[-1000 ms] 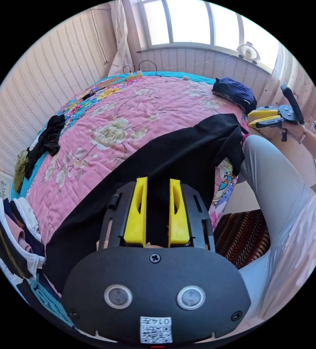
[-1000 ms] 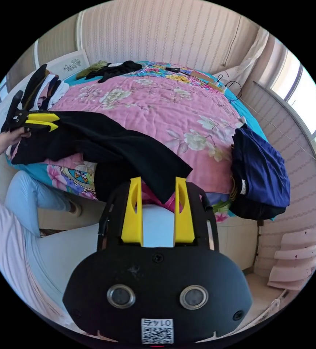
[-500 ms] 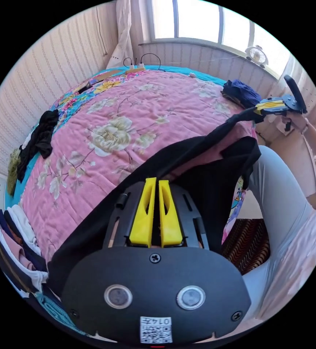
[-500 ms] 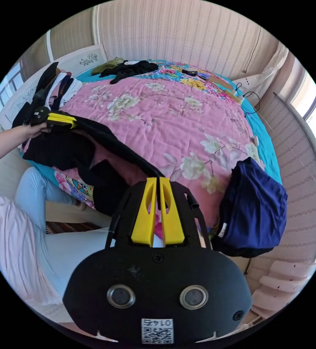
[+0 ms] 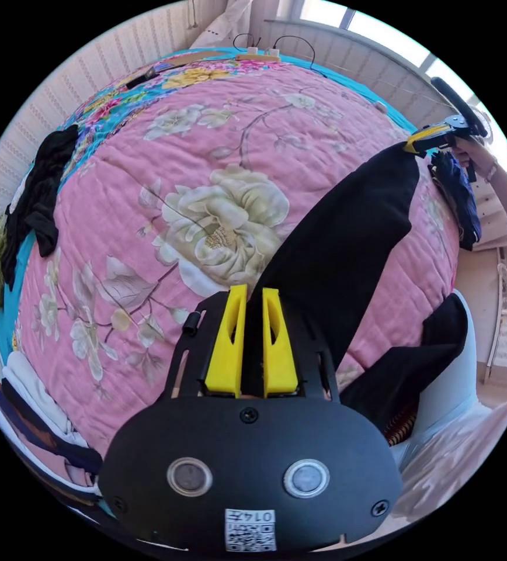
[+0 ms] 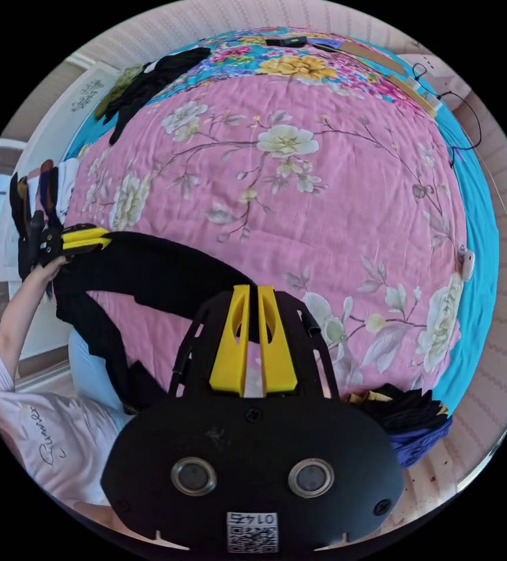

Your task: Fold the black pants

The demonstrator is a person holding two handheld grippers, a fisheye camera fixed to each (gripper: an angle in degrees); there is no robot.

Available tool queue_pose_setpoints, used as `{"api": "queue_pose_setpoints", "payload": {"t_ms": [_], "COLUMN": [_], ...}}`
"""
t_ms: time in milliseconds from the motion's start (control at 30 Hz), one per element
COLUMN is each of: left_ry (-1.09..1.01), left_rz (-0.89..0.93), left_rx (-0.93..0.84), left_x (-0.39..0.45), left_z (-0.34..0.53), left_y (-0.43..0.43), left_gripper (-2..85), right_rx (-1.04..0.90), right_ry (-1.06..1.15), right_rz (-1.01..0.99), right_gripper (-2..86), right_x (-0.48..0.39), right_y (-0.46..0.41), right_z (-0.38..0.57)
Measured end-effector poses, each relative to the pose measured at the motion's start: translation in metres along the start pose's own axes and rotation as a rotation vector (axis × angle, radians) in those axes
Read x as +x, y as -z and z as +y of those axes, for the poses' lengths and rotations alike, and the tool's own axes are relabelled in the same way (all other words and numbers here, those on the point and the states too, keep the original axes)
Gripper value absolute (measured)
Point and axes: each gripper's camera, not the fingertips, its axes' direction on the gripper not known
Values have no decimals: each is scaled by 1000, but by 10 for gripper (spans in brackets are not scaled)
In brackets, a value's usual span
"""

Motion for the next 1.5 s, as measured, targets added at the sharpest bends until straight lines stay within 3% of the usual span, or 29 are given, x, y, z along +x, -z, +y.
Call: {"api": "queue_pose_setpoints", "payload": {"t_ms": [167,267,333,433,567,667,800,900,1000,1133,1267,1400,1500], "left_ry": [-3,-81,-126,-138,-148,-124,-111,-103,-112,-188,-177,-91,-121], "left_rz": [-6,-93,-7,146,94,71,20,67,67,36,68,136,104], "left_rx": [110,210,239,249,238,122,80,83,145,261,246,154,148], "left_x": [-7,12,42,89,139,155,159,156,156,163,166,165,172], "left_z": [15,51,89,134,162,160,153,154,162,181,191,195,199], "left_y": [17,50,62,59,37,3,-13,-5,17,54,41,3,3], "left_gripper": [62,59,65,80,91,101,40,-5,-9,-10,-10,-9,-9], "right_rx": [118,296,356,317,257,289,238,259,404,698,659,420,435], "right_ry": [-137,-151,-88,-3,23,0,-43,13,62,120,23,-200,-218], "right_rz": [104,48,31,-79,-136,-192,-106,-161,-139,111,196,29,24], "right_gripper": [80,82,89,108,112,100,26,10,3,-1,-2,3,16], "right_x": [21,23,2,-36,-72,-87,-94,-89,-82,-93,-77,-31,-27], "right_y": [5,34,39,14,-29,-47,-48,-30,24,109,86,18,12], "right_z": [14,70,128,198,257,273,265,265,273,318,348,360,363]}}
